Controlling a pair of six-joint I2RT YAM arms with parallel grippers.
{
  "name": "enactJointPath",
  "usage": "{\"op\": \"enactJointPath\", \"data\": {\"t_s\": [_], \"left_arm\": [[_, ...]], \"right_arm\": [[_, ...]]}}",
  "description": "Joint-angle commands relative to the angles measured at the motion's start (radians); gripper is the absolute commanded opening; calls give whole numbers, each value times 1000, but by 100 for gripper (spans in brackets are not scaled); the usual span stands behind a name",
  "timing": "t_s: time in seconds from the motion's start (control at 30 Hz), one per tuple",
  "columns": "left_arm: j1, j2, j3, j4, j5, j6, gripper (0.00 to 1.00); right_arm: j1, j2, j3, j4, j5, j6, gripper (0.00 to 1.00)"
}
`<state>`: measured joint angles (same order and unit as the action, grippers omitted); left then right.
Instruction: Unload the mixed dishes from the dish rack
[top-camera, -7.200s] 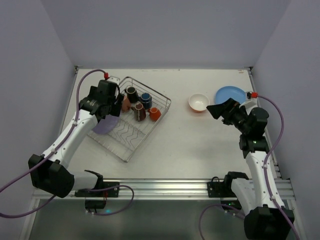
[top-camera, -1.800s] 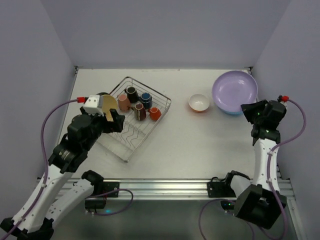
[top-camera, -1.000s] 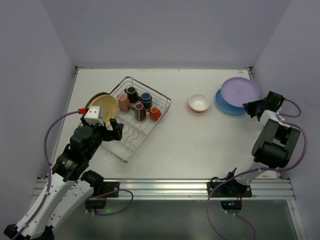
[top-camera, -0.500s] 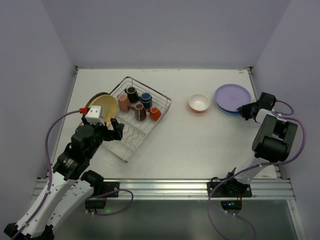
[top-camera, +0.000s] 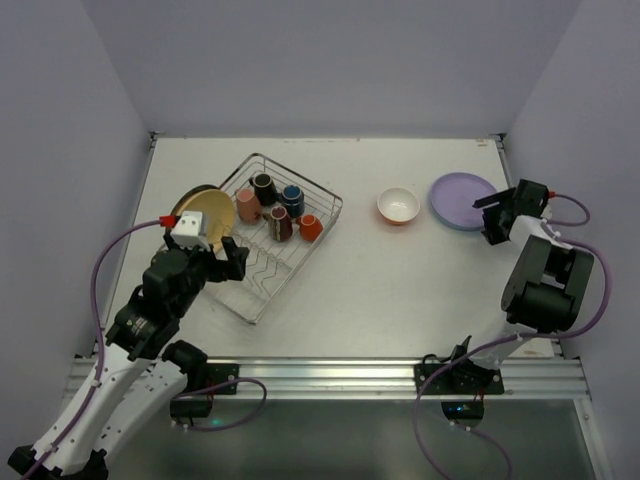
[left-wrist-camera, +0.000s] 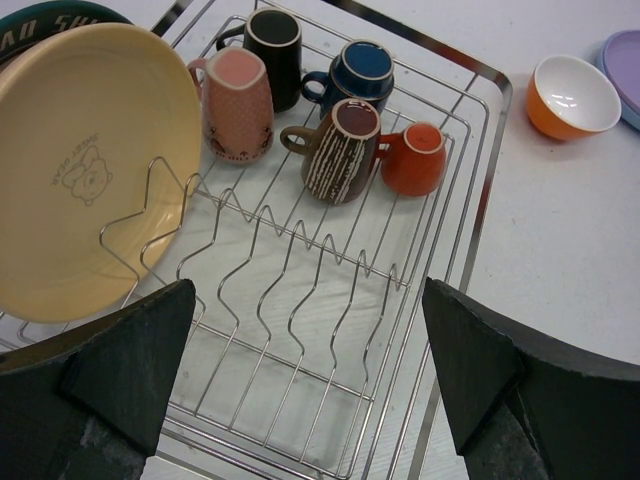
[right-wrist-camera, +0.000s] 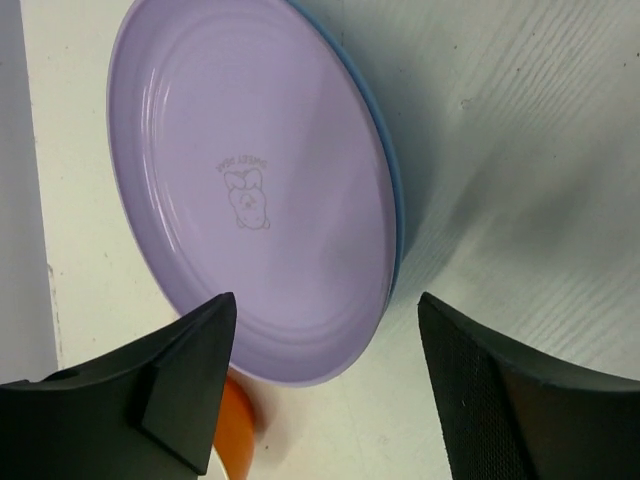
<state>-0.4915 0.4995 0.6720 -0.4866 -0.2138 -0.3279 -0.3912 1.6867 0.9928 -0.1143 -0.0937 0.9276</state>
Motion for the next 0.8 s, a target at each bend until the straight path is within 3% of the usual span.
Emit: {"op": "enactJointPath", "data": {"t_s": [0.0, 0.1, 0.23, 0.47, 0.63, 0.77], "left_arm": [[-2, -10, 1, 42, -9, 13, 100], [-1, -6, 6, 29, -45, 9, 100], [19, 5, 18, 6, -104, -5, 100], [80, 20, 40, -4, -165, -14, 100], [82, 143, 173, -64, -173, 9, 100], [80, 262, 260, -84, -228, 100, 100]], "right_arm": [[20, -48, 53, -59, 92, -59, 77], [37, -42, 104, -128, 129, -87, 83], [75, -76, 113, -162, 179, -122, 99], [192, -292, 54, -193, 296, -189, 99], [293, -609, -136, -43, 8, -282, 99], [295, -694, -221, -5, -161, -340, 99]]}}
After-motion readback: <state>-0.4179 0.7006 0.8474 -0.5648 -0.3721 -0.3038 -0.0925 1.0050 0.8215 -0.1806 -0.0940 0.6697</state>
